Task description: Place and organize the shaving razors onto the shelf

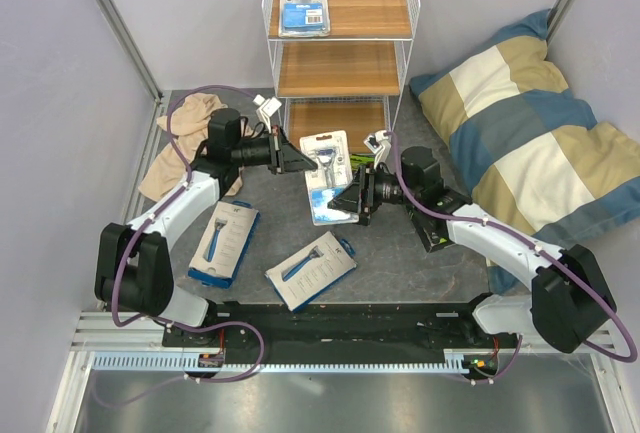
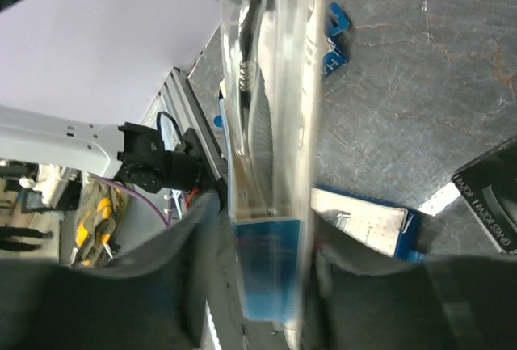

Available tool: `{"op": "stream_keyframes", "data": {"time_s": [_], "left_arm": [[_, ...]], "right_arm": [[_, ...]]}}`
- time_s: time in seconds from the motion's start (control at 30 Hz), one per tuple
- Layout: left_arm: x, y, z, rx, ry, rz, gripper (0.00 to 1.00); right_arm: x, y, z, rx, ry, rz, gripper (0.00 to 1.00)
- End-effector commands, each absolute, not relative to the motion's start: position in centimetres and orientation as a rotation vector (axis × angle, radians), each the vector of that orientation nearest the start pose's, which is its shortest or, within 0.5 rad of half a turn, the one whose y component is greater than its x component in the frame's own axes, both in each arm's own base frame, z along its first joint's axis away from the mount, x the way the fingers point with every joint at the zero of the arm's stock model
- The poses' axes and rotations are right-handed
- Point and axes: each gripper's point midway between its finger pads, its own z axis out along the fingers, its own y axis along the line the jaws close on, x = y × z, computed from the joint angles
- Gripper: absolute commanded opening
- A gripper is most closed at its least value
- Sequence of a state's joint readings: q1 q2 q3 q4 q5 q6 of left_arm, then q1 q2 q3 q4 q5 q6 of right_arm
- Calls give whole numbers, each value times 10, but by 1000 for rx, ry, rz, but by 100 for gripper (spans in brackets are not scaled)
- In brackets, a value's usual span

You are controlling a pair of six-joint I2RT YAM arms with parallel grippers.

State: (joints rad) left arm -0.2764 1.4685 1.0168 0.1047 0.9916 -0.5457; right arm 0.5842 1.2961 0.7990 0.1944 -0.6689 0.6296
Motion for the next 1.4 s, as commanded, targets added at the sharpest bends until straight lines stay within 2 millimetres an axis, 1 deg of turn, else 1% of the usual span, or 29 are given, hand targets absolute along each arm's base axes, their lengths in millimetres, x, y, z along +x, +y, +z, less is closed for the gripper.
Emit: {"op": "stream_keyframes", "data": {"time_s": [0.0, 0.03, 0.07, 0.1, 0.13, 0.17, 0.23, 0.27, 0.3, 0.33, 0.43, 0.5, 0.53, 0.63, 0.67, 0.73, 0.77, 0.83, 0.87, 1.0, 1.1, 1.2, 1.23, 1.3, 1.33, 1.37], "left_arm": [[307, -256, 257, 477, 1915, -1531, 2], [309, -255, 259, 459, 1912, -1538, 2], [315, -251, 262, 443, 1884, -1532, 2], [316, -250, 264, 402, 1890, -1560, 2], [316, -248, 266, 388, 1881, -1575, 2], [319, -244, 272, 362, 1845, -1600, 2], [320, -240, 276, 345, 1820, -1629, 2], [320, -237, 275, 306, 1826, -1653, 2], [322, -235, 280, 318, 1792, -1650, 2], [322, -234, 280, 314, 1788, -1660, 2], [322, -232, 281, 303, 1784, -1680, 2], [321, -232, 282, 296, 1782, -1700, 2], [320, -232, 285, 314, 1760, -1701, 2], [318, -233, 285, 310, 1761, -1729, 2], [317, -233, 284, 307, 1764, -1733, 2], [317, -233, 284, 309, 1766, -1736, 2], [316, -232, 284, 309, 1765, -1734, 2], [316, -232, 284, 310, 1765, -1732, 2], [316, -233, 282, 308, 1773, -1736, 2], [316, -233, 279, 300, 1784, -1740, 2], [317, -233, 277, 292, 1787, -1742, 2], [316, -233, 276, 291, 1789, -1744, 2], [316, -233, 276, 292, 1787, -1742, 2], [316, -233, 276, 291, 1787, -1743, 2], [316, -233, 277, 293, 1785, -1742, 2], [317, -232, 277, 289, 1784, -1738, 2]], "right_arm": [[245, 314, 236, -481, 1929, 1387, 57], [245, 313, 235, -472, 1934, 1386, 66], [245, 312, 236, -459, 1931, 1379, 71], [249, 309, 231, -417, 1956, 1355, 75], [248, 307, 233, -399, 1954, 1356, 80], [247, 306, 233, -386, 1955, 1354, 82], [249, 300, 224, -334, 1977, 1324, 89], [248, 297, 228, -320, 1963, 1322, 89], [248, 295, 227, -305, 1962, 1315, 90], [248, 292, 222, -288, 1972, 1302, 91], [244, 287, 224, -271, 1950, 1305, 92], [245, 287, 227, -254, 1930, 1320, 92], [244, 286, 225, -252, 1927, 1325, 92], [245, 288, 227, -234, 1907, 1353, 91], [245, 289, 233, -237, 1881, 1368, 91], [242, 291, 236, -212, 1874, 1415, 90], [242, 293, 244, -217, 1834, 1440, 90], [239, 293, 249, -192, 1820, 1481, 90], [239, 294, 255, -195, 1786, 1496, 89], [235, 294, 261, -205, 1758, 1526, 88], [236, 294, 261, -204, 1759, 1530, 84], [235, 297, 259, -211, 1768, 1541, 71], [235, 298, 257, -213, 1776, 1546, 62], [234, 299, 257, -224, 1779, 1557, 52], [234, 300, 256, -226, 1784, 1558, 43], [235, 299, 255, -218, 1791, 1552, 40]]}}
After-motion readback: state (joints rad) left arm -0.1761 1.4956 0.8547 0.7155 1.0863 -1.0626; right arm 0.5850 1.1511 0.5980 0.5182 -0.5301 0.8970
